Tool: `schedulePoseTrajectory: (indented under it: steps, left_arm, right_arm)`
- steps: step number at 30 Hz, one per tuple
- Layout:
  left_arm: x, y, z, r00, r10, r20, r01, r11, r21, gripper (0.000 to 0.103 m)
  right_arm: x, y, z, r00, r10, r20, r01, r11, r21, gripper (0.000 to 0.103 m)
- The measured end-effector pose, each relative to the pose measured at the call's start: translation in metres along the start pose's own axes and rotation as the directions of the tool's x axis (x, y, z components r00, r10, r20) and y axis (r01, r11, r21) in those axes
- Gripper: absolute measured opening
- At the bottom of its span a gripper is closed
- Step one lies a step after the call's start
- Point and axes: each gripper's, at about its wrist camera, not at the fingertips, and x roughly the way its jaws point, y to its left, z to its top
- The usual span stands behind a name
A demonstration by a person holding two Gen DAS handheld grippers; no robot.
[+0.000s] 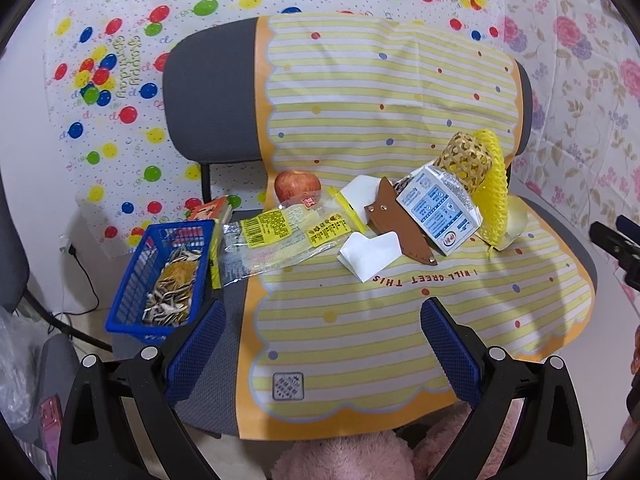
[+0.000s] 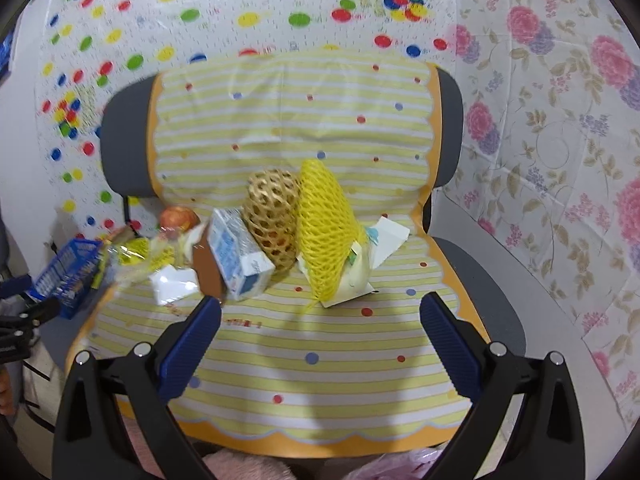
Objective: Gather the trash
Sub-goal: 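Reach the right tool to the yellow foam net and grasp it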
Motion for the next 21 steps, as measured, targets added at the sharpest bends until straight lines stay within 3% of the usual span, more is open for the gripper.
schedulePoseTrajectory:
  steps: [3,8,14,15,17,21]
  left_arm:
    - [0.014,-0.003,0.003,1.0,-0.016,-0.012,0.016,1.0,0.005,0.096]
    - [0.045,-0.013,0.012,0.999,-0.033,-0.038,0.033,0.999,0.002,0.096]
    - [0.075,-0.023,0.027,0.998,-0.032,-0.056,0.033,0.999,0.012,0.096]
    - [0.08,-0.023,0.03,0.998,-0.033,-0.055,0.033,0.999,0.013,0.096]
    - [0.089,-0.023,0.037,0.998,-0.031,-0.051,0.032,0.999,0.012,0.096]
    - [0.105,-0.023,0.046,0.998,-0.031,-0.053,0.031,1.0,0.003,0.096]
  right_arm:
    - [0.02,0.0,-0.001,1.0,-0.024,-0.011,0.024,0.999,-0.021,0.097]
    - [0.059,-0.001,0.003,0.999,0.006,-0.049,-0.006,1.0,-0.009,0.097]
    - [0.092,0.0,0.017,1.0,0.015,-0.028,-0.015,1.0,-0.008,0.097]
    - [0.099,0.001,0.02,0.999,0.028,-0.029,-0.029,0.999,-0.015,0.095]
    - [0.11,0.003,0.025,0.999,0.034,-0.03,-0.035,0.999,-0.019,0.083]
    - [0.133,0.006,0.034,0.999,0.041,-0.032,-0.041,0.999,-0.013,0.076]
